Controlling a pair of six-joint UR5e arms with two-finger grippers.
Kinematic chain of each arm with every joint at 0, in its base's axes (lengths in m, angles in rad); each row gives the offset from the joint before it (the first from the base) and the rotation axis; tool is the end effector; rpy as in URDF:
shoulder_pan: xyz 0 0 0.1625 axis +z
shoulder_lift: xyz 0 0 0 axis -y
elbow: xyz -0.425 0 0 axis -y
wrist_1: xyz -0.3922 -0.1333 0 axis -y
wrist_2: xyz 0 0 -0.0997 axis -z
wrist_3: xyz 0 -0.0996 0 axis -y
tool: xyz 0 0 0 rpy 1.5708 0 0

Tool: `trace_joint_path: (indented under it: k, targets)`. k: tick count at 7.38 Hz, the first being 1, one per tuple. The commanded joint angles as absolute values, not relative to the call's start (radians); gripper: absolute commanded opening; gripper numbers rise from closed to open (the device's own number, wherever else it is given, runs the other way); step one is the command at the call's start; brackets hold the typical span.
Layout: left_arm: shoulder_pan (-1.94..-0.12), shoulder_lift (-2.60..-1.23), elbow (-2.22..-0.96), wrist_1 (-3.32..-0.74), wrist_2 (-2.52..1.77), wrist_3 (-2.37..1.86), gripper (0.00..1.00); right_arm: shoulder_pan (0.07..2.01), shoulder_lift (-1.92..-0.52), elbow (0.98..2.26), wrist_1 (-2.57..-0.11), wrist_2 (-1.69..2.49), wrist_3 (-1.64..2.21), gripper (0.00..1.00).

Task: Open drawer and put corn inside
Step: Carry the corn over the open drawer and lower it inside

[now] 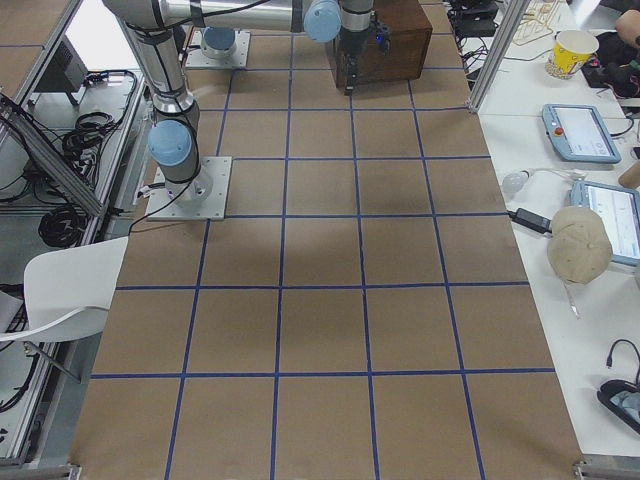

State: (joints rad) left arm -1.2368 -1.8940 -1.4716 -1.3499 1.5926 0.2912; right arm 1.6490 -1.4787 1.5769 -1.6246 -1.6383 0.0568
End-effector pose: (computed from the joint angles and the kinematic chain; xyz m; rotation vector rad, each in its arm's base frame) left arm 0.0783 -0.6257 0.3785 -0.0667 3.1211 0.0151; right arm 0.1672 -0.5131 0.4435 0.0352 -3.0705 -0.0610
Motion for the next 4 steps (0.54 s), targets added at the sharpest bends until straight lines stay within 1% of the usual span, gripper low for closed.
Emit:
trace_joint_path:
  k: [1, 2, 3, 4]
  targets:
    - [-1.232, -1.879, -1.467, -1.361, 1.6, 0.299, 0.81, 1.649, -1.479, 1.577, -1.626, -1.638, 0.057, 1.0]
    - [-1.23, -1.873, -1.462, -1.364, 1.604, 0.296, 1.0, 1.649, -1.479, 1.577, -1.625, -1.637, 0.057, 1.0]
    - [-1.236, -1.861, -1.441, -1.371, 1.638, 0.292, 1.0, 1.649, -1.479, 1.577, -1.624, -1.638, 0.057, 1.0]
    - [-1.25, -1.852, -1.384, -1.429, 1.72, 0.287, 1.0, 1.649, -1.479, 1.577, -1.626, -1.638, 0.057, 1.0]
